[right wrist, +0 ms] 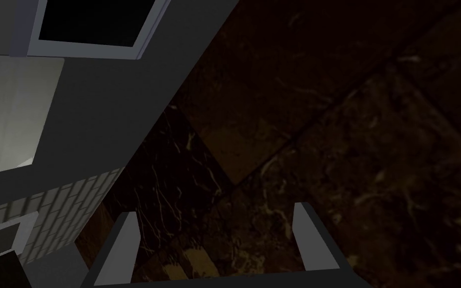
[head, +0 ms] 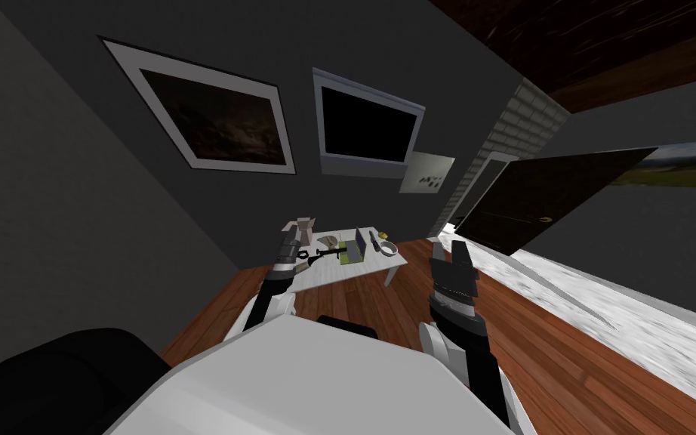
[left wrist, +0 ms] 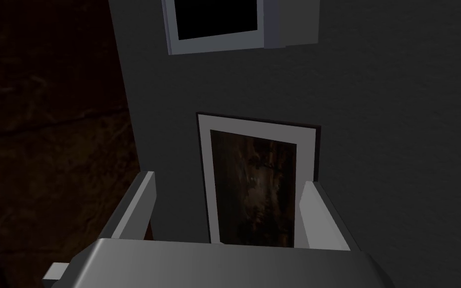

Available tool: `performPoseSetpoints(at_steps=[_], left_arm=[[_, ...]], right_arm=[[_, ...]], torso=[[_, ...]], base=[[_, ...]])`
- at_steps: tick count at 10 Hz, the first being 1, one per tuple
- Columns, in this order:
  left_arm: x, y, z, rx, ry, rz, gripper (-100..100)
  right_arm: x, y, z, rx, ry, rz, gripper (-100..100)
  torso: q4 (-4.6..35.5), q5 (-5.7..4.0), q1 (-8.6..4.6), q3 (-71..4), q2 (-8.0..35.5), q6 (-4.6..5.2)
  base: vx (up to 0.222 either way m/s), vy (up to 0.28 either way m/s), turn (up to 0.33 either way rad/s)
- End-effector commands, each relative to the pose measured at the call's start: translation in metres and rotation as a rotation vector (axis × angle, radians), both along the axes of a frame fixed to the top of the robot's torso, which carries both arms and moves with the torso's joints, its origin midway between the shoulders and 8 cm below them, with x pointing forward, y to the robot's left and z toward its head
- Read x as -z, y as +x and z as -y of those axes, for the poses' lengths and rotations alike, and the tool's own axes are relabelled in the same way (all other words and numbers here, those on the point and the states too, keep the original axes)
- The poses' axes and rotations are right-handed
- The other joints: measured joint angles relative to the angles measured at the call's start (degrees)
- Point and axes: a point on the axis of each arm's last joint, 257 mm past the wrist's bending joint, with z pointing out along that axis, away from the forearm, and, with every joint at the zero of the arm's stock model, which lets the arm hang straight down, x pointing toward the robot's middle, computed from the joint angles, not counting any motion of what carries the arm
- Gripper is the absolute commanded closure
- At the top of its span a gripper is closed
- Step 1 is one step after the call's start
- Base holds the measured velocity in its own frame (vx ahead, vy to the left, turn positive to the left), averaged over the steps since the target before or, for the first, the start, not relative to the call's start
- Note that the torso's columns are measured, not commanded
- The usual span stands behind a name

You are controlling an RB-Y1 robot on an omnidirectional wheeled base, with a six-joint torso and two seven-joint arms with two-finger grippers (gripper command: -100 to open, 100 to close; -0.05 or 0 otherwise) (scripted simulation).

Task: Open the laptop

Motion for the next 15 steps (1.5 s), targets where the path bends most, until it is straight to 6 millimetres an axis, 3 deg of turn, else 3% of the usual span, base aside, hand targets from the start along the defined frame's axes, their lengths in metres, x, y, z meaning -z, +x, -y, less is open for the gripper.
performPoseSetpoints(at_steps=[1,3,4,6,10,15], left_arm=[[0.0,0.0,0.0,0.0,0.0,0.0,0],[0.0,0.0,0.0,0.0,0.0,0.0,0],[0.003,0.002,0.002,0.014,0.034,-0.014,-100],[0.01,0.007,0.002,0.029,0.08,-0.04,-100],[0.032,0.02,-0.008,0.025,0.145,-0.107,-100],[0.065,0.038,-0.036,-0.022,0.178,-0.198,-100]], right_arm=[[0.0,0.0,0.0,0.0,0.0,0.0,0],[0.0,0.0,0.0,0.0,0.0,0.0,0],[0.0,0.0,0.0,0.0,0.0,0.0,0],[0.0,0.0,0.0,0.0,0.0,-0.001,0],[0.0,0.0,0.0,0.0,0.0,-0.001,0],[0.0,0.0,0.0,0.0,0.0,-0.001,0]], torso=[[4.2,0.0,0.0,-8.5,4.2,0.0],[12.7,0.0,0.0,-25.4,12.7,0.0],[16.9,0.0,0.0,-33.8,16.9,0.0],[19.3,-0.03,-0.11,-38.9,19.3,0.0],[19.6,-0.03,-0.13,-39.2,19.5,0.0],[19.6,0.01,0.05,-39.3,19.5,0.0]], base=[[0.0,0.0,0.0],[0.0,0.0,0.0],[0.023,-0.026,0.02],[0.044,-0.07,0.028],[0.08,-0.149,0.049],[0.104,-0.186,0.065]])
